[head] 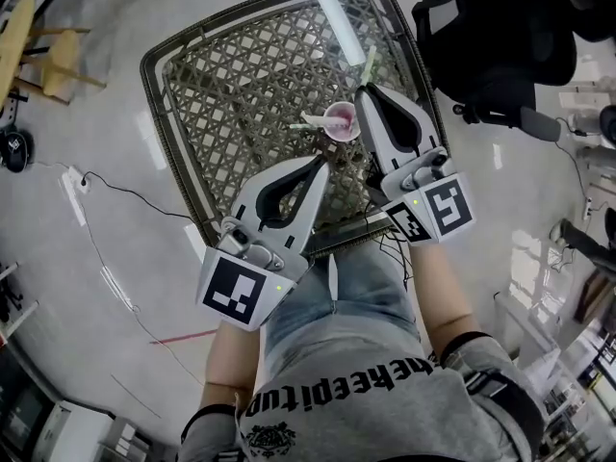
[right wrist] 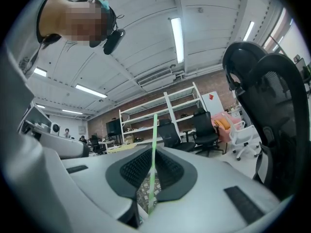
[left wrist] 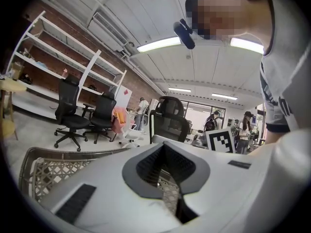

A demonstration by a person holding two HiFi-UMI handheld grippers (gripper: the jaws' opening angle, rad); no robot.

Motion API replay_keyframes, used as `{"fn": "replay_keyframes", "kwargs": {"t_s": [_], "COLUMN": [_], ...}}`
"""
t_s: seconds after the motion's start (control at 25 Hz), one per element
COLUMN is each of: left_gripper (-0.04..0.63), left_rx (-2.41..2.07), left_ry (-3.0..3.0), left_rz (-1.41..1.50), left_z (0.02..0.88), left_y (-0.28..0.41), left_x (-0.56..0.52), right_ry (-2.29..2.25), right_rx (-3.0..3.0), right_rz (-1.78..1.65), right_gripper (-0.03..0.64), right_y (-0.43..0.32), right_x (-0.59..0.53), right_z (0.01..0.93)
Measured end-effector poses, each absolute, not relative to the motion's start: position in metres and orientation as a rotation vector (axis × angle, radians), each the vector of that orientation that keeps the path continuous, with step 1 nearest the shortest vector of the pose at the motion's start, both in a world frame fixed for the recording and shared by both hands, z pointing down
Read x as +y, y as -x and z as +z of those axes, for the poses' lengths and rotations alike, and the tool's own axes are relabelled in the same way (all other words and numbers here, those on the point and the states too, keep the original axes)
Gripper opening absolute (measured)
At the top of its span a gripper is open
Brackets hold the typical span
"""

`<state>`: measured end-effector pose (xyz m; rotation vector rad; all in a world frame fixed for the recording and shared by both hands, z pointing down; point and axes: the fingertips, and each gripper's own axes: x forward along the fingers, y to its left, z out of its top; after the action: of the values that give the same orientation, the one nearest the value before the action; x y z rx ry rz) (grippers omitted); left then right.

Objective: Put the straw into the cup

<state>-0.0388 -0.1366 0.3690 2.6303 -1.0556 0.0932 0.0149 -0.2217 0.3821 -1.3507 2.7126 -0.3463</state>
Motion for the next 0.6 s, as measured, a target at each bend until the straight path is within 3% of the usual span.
{"fn": "replay_keyframes", "kwargs": {"t_s": [0.6], "left_gripper": [0.041], "left_rx": [-1.056], "left_ry": [-2.616], "left_rz": [0.107], "left_z": [0.390], "left_y": [0.033], "left_x": [-0.134], "right_ry": [1.386], "right_rx": [2.707], "right_rz": [-0.368], "right_gripper": [0.046], "right_y": [-0.016], "right_x": [-0.223], "right_z": [0.424]}}
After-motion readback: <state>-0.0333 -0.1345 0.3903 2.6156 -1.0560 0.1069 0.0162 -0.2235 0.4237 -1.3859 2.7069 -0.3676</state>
